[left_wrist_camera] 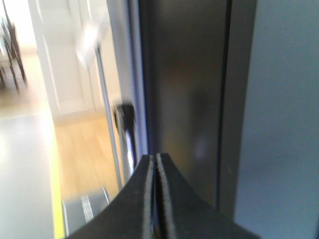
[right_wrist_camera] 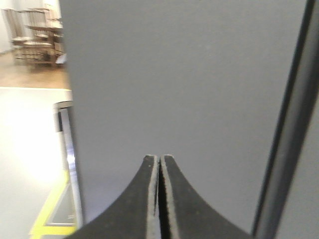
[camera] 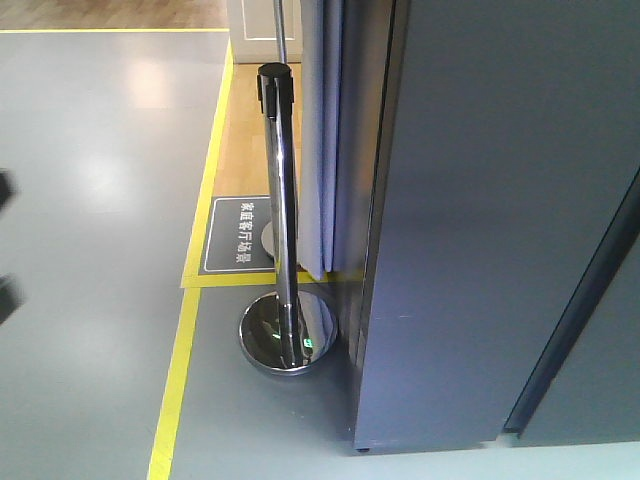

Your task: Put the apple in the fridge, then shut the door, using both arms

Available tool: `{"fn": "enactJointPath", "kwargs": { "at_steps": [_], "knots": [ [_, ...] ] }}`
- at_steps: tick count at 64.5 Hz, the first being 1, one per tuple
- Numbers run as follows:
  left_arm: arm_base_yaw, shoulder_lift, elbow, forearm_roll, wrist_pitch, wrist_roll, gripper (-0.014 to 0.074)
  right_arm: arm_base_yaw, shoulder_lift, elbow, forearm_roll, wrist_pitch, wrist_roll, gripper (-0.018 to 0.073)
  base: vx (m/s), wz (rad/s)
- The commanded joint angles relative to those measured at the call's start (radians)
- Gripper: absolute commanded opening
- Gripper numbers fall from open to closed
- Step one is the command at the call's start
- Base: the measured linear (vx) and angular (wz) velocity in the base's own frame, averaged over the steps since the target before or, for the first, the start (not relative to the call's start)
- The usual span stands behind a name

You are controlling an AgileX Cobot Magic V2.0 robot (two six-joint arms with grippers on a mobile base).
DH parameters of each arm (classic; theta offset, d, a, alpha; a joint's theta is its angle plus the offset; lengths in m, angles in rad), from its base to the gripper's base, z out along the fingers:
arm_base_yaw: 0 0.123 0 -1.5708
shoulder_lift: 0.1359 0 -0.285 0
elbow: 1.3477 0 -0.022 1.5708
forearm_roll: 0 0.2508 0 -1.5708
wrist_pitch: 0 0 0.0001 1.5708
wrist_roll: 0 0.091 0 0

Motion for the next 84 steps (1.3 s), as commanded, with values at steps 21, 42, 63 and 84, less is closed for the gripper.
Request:
{"fn": "enactJointPath", "kwargs": {
  "at_steps": [21,42,63,84],
  "knots": [
    [0.002,-0.343,0.290,-0.002,0.057,0.015,-0.0006,0.164,-0.309,0.311,0.095,0.017,-0.013,-0.0004,0.00,0.00],
    [0.002,-0.346,0.328,-0.004,0.116,0.015,-0.0006,0.187,-0.364,0.341,0.089,0.044,-0.006,-0.0004,0.00,0.00],
    [0.002,-0.346,0.328,-0.005,0.126,0.015,-0.0007,0.187,-0.364,0.341,0.090,0.044,-0.004,-0.0004,0.00,0.00],
    [0.002,-0.346,0.328,-0.005,0.112,0.015,-0.0006,0.187,-0.364,0.341,0.090,0.044,-0.004,-0.0004,0.00,0.00]
  ]
}}
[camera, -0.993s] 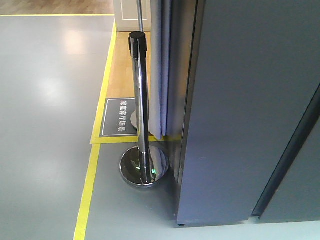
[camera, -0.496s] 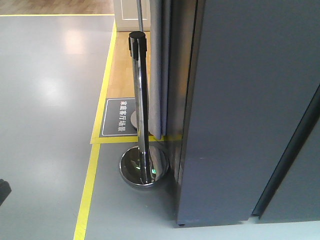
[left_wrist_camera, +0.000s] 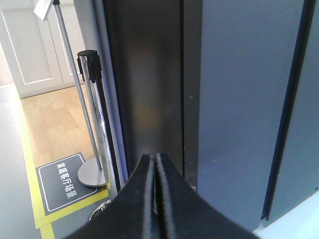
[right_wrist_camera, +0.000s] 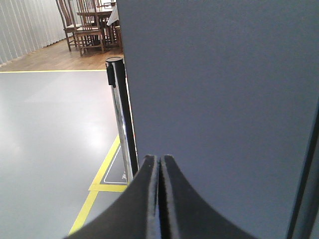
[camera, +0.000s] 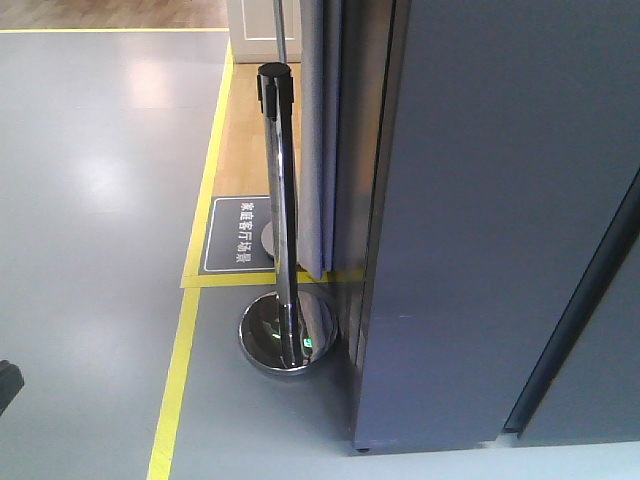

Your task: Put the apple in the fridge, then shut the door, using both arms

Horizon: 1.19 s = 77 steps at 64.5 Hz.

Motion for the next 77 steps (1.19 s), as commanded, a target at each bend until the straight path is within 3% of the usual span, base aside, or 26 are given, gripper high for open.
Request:
{"fn": "enactJointPath", "kwargs": {
  "at_steps": [1,6,9,15,19,23,34,45,52,58,64,77],
  "knots": [
    [0.002,0.010,-0.025,-0.010,-0.075,0.002,-0.0006,0.001,0.005,-0.029,-0.020,-0.042,0.000,-0.0004,0.00,0.00],
    [0.002,0.013,-0.026,0.048,-0.135,-0.013,-0.0006,0.001,0.005,-0.029,-0.020,-0.042,0.000,-0.0004,0.00,0.00],
    [0.003,0.007,-0.026,0.144,-0.159,-0.062,-0.0006,0.001,0.005,-0.029,-0.020,-0.042,0.000,-0.0004,0.00,0.00],
    [0.028,-0.025,-0.026,0.363,-0.254,-0.293,-0.0006,0.001,0.005,-0.029,-0.020,-0.042,0.000,-0.0004,0.00,0.00],
    [0.062,-0.055,-0.026,0.468,-0.277,-0.423,-0.0006,0.001,0.005,-0.029,-0.020,-0.042,0.000,-0.0004,0.00,0.00],
    [0.107,-0.086,-0.026,0.568,-0.239,-0.495,-0.0006,0.001,0.005,-0.029,-0.020,-0.042,0.000,-0.0004,0.00,0.00],
    [0.234,-0.163,0.017,0.605,-0.042,-0.558,-0.0006,0.001,0.005,-0.029,-0.020,-0.042,0.000,-0.0004,0.00,0.00],
    [0.335,-0.278,0.165,0.632,-0.061,-0.698,-0.0006,0.001,0.005,-0.029,-0.020,-0.042,0.000,-0.0004,0.00,0.00],
    [0.349,-0.345,0.250,0.733,-0.097,-0.840,-0.0006,0.001,0.005,-0.029,-0.020,-0.042,0.000,-0.0004,0.00,0.00],
    [0.350,-0.337,0.245,0.839,-0.040,-0.928,-0.0006,0.001,0.005,-0.029,-0.020,-0.042,0.000,-0.0004,0.00,0.00],
    [0.350,-0.337,0.249,0.880,-0.029,-0.949,-0.0006,0.001,0.005,-0.029,-0.020,-0.040,0.000,-0.0004,0.00,0.00],
    [0.345,-0.339,0.249,0.875,-0.005,-0.945,-0.0006,0.001,0.005,-0.029,-0.020,-0.039,0.000,-0.0004,0.00,0.00]
  ]
}}
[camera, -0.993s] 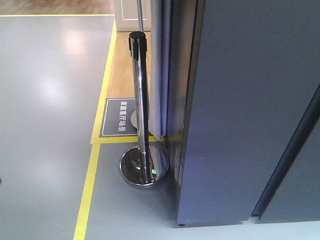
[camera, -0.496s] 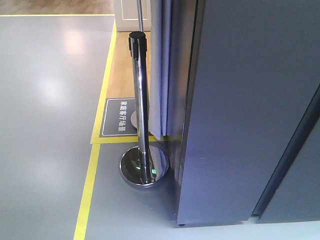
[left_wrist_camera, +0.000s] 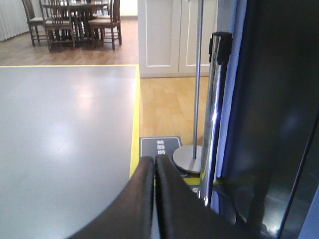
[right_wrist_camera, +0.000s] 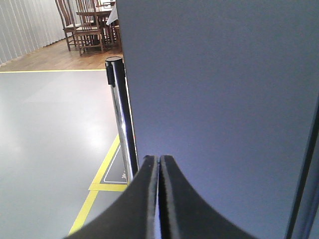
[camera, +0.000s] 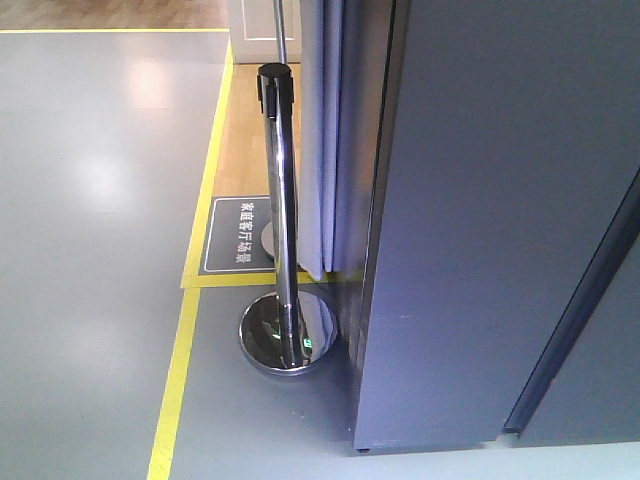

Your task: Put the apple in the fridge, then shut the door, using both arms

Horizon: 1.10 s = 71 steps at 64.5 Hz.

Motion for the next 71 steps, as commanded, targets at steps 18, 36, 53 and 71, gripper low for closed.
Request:
{"fn": "enactJointPath", "kwargs": {
  "at_steps": [18,36,53,71],
  "knots": [
    [-0.004,-0.015,0.020,-0.002,-0.046,-0.020,-0.0006,0.001,0.005,-0.030,-0.020,-0.042,-0.003,-0.0004,0.00,0.00],
    [-0.004,-0.014,0.019,0.000,-0.042,-0.020,-0.0006,0.001,0.005,-0.030,-0.020,-0.042,-0.003,-0.0004,0.00,0.00],
    [-0.004,-0.014,0.019,0.000,-0.042,-0.020,-0.0006,0.001,0.005,-0.030,-0.020,-0.044,-0.003,-0.0004,0.00,0.00],
    [-0.004,-0.014,0.019,0.000,-0.042,-0.020,-0.0006,0.001,0.005,-0.030,-0.020,-0.044,-0.003,-0.0004,0.00,0.00]
  ]
}}
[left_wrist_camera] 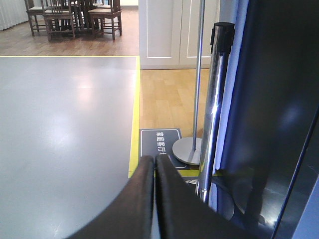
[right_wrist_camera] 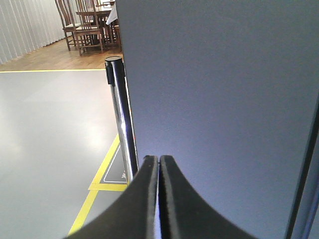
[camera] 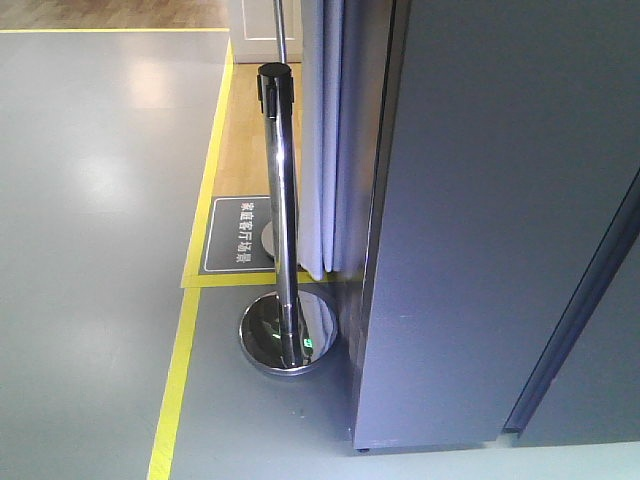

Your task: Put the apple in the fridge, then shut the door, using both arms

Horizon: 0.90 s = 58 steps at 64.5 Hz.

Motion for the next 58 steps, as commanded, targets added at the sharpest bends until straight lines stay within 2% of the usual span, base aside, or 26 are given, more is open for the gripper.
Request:
{"fn": "enactJointPath", "kwargs": {
  "at_steps": [1,8,13,19,20,24,29,32,35,39,49,53,58],
  "knots": [
    [-0.004,-0.014,0.019,-0.001,-0.068,-0.008,-0.0006,0.001,0.005,-0.030,-0.020,-0.043,-0.005,-0.0004,0.00,0.00],
    [-0.004,-0.014,0.019,-0.001,-0.068,-0.008,-0.0006,0.001,0.005,-0.030,0.015,-0.034,-0.076,-0.0004,0.00,0.00],
    [-0.004,-0.014,0.019,-0.001,-0.068,-0.008,-0.0006,0.001,0.005,-0.030,0.172,-0.038,-0.222,-0.0004,0.00,0.00],
    [-0.004,-0.014,0.019,-0.001,-0.068,-0.008,-0.0006,0.001,0.005,-0.030,0.436,-0.041,-0.548,-0.0004,0.00,0.00],
    [-0.004,-0.014,0.019,-0.001,-0.068,-0.008,-0.0006,0.001,0.005,-0.030,0.530,-0.041,-0.631,-0.0004,0.00,0.00],
    [-0.004,-0.014,0.019,-0.001,-0.068,-0.007,-0.0006,0.001,0.005,-0.030,0.728,-0.038,-0.870,-0.0004,0.00,0.00],
    [-0.004,-0.014,0.019,-0.001,-0.068,-0.007,-0.0006,-0.004,0.005,-0.029,0.904,-0.028,-1.101,-0.0004,0.00,0.00],
    [-0.004,-0.014,0.019,-0.001,-0.068,-0.007,-0.0006,-0.014,0.005,-0.016,0.979,-0.041,-1.182,-0.0004,0.00,0.00],
    [-0.004,-0.014,0.019,-0.001,-0.068,-0.007,-0.0006,-0.028,0.003,0.004,1.014,-0.064,-1.214,-0.0004,0.00,0.00],
    [-0.004,-0.014,0.019,-0.001,-0.068,-0.007,-0.0006,-0.064,-0.004,0.047,1.033,-0.108,-1.183,-0.0004,0.00,0.00],
    [-0.004,-0.014,0.019,-0.001,-0.068,-0.007,-0.0006,-0.175,-0.057,0.140,0.926,-0.160,-0.963,-0.0004,0.00,0.00],
    [-0.004,-0.014,0.019,-0.001,-0.068,-0.007,-0.0006,-0.211,-0.082,0.166,0.900,-0.159,-0.921,-0.0004,0.00,0.00],
    [-0.004,-0.014,0.019,-0.001,-0.068,-0.007,-0.0006,-0.264,-0.124,0.194,0.896,-0.148,-0.919,-0.0004,0.00,0.00]
  ]
}}
